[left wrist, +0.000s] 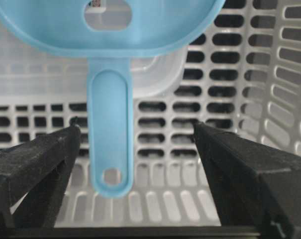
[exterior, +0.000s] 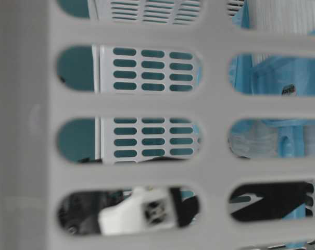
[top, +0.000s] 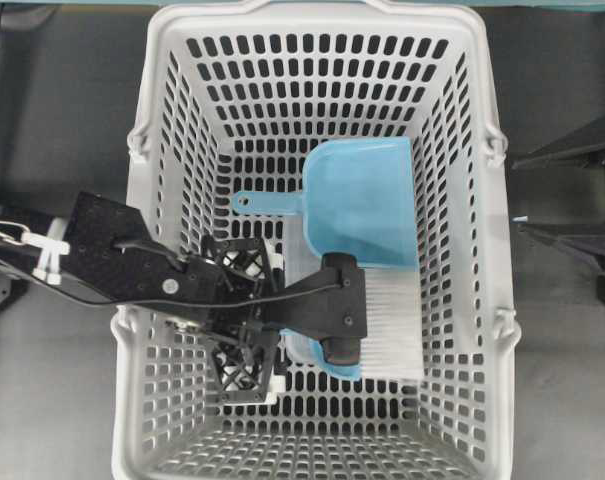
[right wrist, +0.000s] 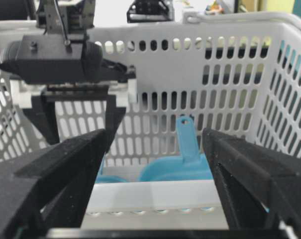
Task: Pick up the hand brush from the shopping basket with the left arm.
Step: 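Lower the open left gripper around the brush's blue handle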
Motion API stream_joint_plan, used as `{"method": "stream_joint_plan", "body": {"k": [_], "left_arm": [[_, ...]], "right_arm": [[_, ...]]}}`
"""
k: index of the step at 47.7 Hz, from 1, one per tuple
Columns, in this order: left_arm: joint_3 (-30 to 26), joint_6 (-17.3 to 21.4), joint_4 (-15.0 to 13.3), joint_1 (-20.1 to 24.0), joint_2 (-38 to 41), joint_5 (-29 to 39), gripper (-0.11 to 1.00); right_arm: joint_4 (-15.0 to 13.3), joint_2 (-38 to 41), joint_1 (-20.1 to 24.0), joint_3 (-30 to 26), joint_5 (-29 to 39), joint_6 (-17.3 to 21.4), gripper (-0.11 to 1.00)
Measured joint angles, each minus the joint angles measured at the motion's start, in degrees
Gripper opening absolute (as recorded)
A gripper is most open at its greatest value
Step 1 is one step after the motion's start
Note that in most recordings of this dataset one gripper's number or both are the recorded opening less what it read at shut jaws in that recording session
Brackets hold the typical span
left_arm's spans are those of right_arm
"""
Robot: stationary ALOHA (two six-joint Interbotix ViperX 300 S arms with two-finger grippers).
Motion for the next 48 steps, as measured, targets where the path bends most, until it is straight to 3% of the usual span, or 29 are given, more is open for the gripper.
{"method": "stream_joint_plan", "body": {"k": [40, 44, 48], "left_arm": [[2.29, 1.49, 0.0, 0.53, 2.55, -2.11, 0.89], [2.2, 1.32, 0.0, 0.44, 2.64, -2.11, 0.85], [2.2, 1.32, 0.0, 0.53, 2.64, -2.2, 0.7]], "right_arm": [[0.0, 0.0, 0.09, 0.18, 0.0, 0.0, 0.74], [0.0, 0.0, 0.0, 0.18, -0.09, 0.0, 0.74], [0.09, 0.0, 0.0, 0.18, -0.09, 0.0, 0.74]]}}
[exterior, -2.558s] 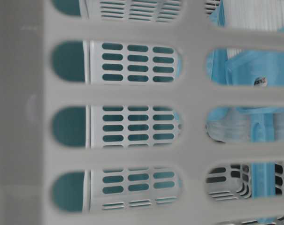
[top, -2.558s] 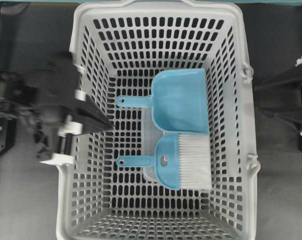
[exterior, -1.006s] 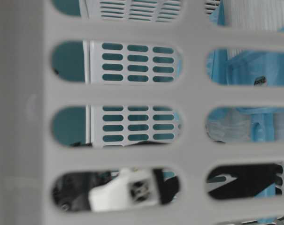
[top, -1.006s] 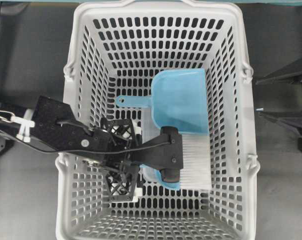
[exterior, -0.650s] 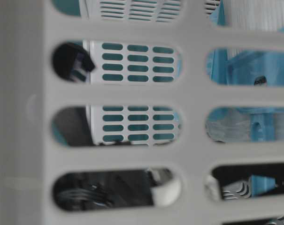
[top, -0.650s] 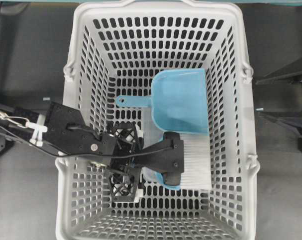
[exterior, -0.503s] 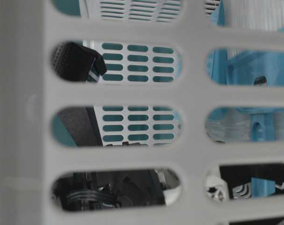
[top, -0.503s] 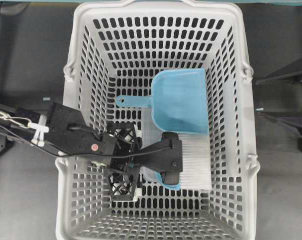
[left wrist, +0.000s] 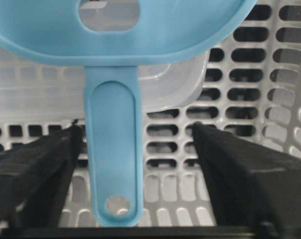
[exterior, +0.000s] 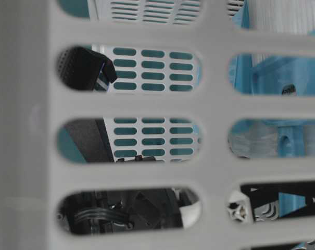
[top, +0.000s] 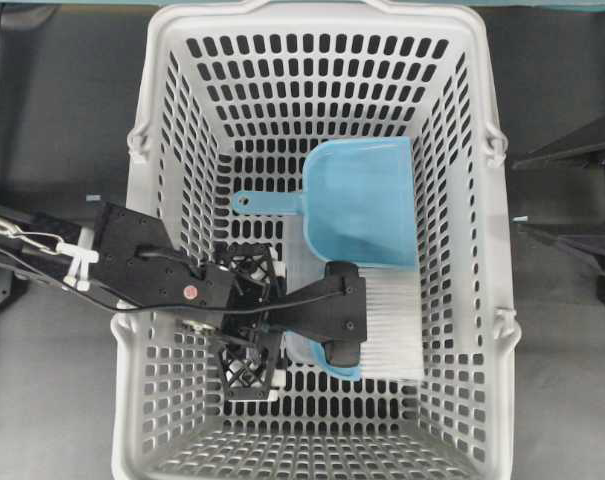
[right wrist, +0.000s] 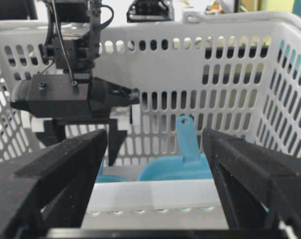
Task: Pick up the hand brush from the shopping basket with the left arm.
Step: 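Lower the open left gripper around the brush's blue handle, then close the left gripper on the blue brush handle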
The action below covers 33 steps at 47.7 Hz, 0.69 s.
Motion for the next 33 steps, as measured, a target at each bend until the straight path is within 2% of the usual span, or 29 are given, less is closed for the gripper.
{"method": "stream_joint_plan", "body": {"k": [5, 7, 33], "left_arm": [[0.0, 0.0, -0.09, -0.09, 0.0, -0.09, 0.37], [0.09, 0.35, 0.0, -0.09, 0.0, -0.09, 0.28], [0.09, 0.53, -0.09, -0.35, -0.09, -0.26, 0.28]], "right_arm": [[-0.09, 0.0, 0.0, 0.0, 0.0, 0.0, 0.74], [-0.09, 0.0, 0.0, 0.0, 0.0, 0.0, 0.74], [-0.09, 0.0, 0.0, 0.0, 0.0, 0.0, 0.74]]}}
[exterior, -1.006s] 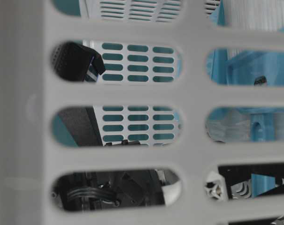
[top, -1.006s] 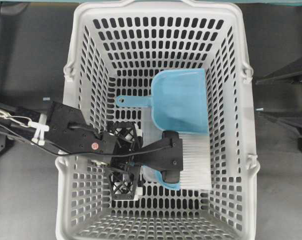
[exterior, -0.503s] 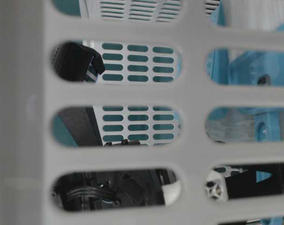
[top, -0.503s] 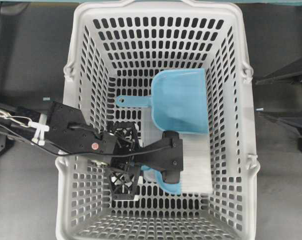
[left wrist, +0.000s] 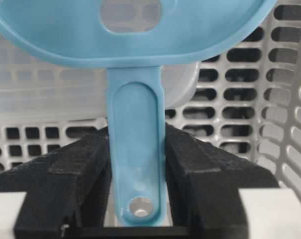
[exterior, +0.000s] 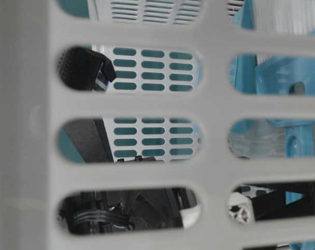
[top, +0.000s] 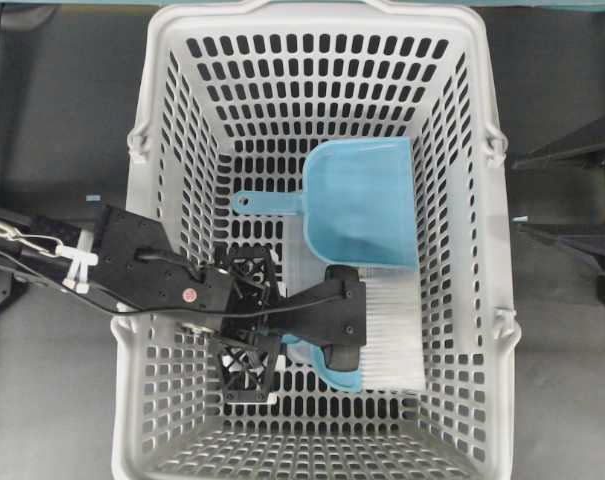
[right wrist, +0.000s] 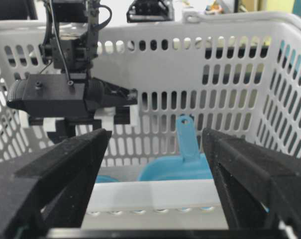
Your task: Pick up the hand brush from the shopping basket with the left arm.
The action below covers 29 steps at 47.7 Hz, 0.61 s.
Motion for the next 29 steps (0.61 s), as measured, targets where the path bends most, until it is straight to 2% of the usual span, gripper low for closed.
{"method": "stream_joint_plan", "body": {"k": [19, 29], "left_arm": [[-1.41, 0.35, 0.09, 0.0, -2.37, 0.0, 0.28], [-3.96, 2.81, 0.09, 0.0, -6.77, 0.35, 0.28]], "right_arm": [[0.09, -0.09, 0.0, 0.0, 0.0, 0.0, 0.74], [0.09, 0.0, 0.0, 0.09, 0.0, 0.0, 0.74]]}}
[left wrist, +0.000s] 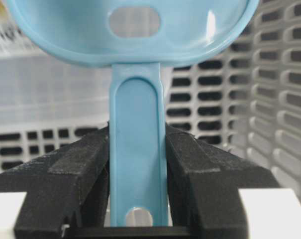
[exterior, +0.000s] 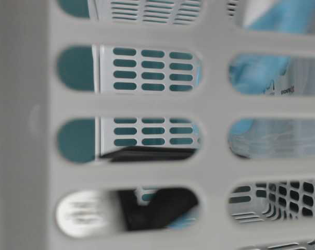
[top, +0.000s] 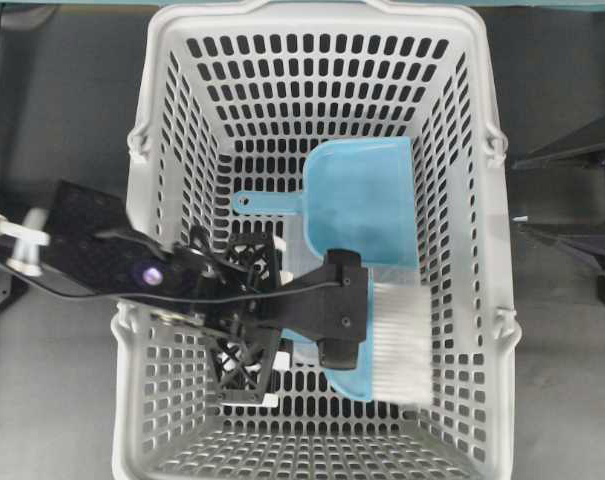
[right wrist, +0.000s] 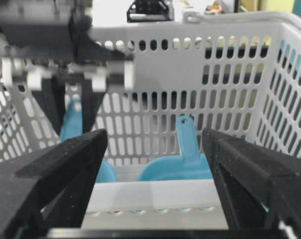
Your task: Pick up the hand brush from the shopping basket with the left arm.
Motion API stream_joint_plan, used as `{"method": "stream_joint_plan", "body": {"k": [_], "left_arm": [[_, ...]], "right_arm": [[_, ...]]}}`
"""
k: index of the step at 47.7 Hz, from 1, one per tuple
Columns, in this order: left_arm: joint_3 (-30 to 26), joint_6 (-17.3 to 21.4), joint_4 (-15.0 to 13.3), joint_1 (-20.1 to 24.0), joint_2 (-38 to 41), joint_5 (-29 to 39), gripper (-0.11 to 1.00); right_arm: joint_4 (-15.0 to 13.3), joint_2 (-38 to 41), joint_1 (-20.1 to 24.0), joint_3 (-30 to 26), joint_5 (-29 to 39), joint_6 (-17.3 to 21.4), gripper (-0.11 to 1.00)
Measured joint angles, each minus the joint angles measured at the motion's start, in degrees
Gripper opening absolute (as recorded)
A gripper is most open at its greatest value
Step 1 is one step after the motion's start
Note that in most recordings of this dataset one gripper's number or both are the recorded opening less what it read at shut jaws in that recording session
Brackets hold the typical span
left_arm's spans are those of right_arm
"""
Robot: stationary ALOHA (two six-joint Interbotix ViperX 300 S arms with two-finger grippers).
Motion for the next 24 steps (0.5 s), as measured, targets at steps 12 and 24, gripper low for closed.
{"method": "stream_joint_plan", "body": {"k": [12, 24], "left_arm": [[-5.01, 3.25, 0.0, 0.09, -4.66, 2.72, 0.28], [-10.81, 7.38, 0.09, 1.41, -7.21, 5.98, 0.28]], "right_arm": [[0.0, 0.0, 0.0, -0.09, -0.09, 0.0, 0.74], [-0.09, 0.0, 0.0, -0.09, -0.26, 0.35, 0.74]]}}
